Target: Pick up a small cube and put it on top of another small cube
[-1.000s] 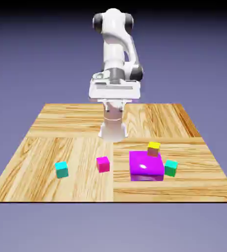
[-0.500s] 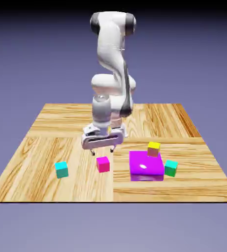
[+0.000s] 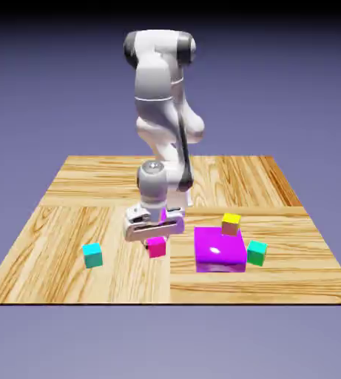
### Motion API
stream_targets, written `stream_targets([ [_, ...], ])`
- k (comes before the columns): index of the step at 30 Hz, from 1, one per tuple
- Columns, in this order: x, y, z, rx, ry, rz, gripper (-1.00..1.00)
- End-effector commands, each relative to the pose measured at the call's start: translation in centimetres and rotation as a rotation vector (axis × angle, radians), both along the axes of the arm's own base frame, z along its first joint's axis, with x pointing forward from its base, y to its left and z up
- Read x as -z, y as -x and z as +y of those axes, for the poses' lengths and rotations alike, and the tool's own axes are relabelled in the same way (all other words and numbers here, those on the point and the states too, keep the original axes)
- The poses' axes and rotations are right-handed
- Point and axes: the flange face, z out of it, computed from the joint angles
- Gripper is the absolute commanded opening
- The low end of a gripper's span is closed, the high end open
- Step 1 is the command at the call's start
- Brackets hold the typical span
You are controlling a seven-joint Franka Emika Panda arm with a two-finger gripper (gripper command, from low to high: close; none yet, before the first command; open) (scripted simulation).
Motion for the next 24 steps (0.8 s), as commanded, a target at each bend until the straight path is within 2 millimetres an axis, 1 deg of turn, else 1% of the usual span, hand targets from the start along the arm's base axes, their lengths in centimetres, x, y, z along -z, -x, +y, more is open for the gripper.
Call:
stream_targets([
  [1,-0.8,0.0,0.0,0.000,0.000,0.000,-1.00],
  [5,-3.8,0.4,0.0,-0.002,-0.003,0.001,-1.00],
  [7,-3.8,0.4,0.0,-0.002,-0.003,0.001,-1.00],
  [11,-5.3,-2.4,-5.3,0.094,-0.016,-0.004,-1.00],
  [14,-6.6,-3.7,-9.9,0.167,-0.018,-0.005,-1.00],
  [17,-8.0,-4.2,-14.9,0.241,-0.013,-0.004,-1.00],
  [20,-9.4,-3.9,-19.9,0.312,-0.003,0.000,-1.00],
  [21,-9.4,-3.9,-20.0,0.312,-0.003,0.000,-1.00],
  [24,-5.7,-4.1,-20.0,0.311,-0.004,-0.001,-1.00],
])
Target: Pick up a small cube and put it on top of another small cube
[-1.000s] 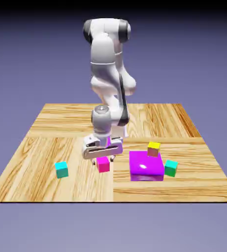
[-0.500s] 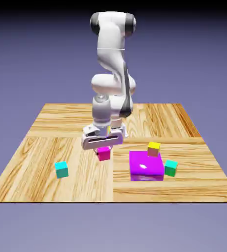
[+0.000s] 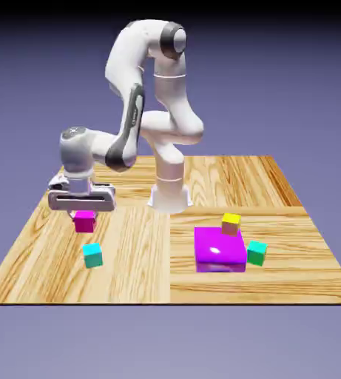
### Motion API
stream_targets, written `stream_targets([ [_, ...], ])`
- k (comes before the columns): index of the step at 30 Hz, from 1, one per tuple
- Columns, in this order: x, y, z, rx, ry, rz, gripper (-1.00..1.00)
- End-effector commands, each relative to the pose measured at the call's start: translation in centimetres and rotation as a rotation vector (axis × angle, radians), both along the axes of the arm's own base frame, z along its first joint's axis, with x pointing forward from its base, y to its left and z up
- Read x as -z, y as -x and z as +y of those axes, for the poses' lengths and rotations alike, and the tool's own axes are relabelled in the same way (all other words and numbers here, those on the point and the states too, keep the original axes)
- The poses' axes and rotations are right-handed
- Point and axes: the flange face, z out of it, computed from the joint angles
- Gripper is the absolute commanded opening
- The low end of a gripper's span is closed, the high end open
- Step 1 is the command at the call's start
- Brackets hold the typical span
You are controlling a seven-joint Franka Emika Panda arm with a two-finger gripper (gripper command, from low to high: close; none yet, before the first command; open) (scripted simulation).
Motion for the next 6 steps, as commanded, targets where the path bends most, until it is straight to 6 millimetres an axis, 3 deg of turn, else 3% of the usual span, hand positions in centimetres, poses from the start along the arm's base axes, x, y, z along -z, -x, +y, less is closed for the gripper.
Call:
stream_targets([
  [1,1.3,0.1,0.0,0.001,0.001,0.000,-1.00],
  [3,3.3,0.2,0.0,0.002,0.001,0.001,-1.00],
  [4,3.3,0.2,0.0,0.002,0.001,0.001,1.00],
  [5,3.3,0.2,0.0,0.002,0.001,0.001,1.00],
  [6,2.0,0.1,0.0,0.002,0.001,0.000,1.00],
])
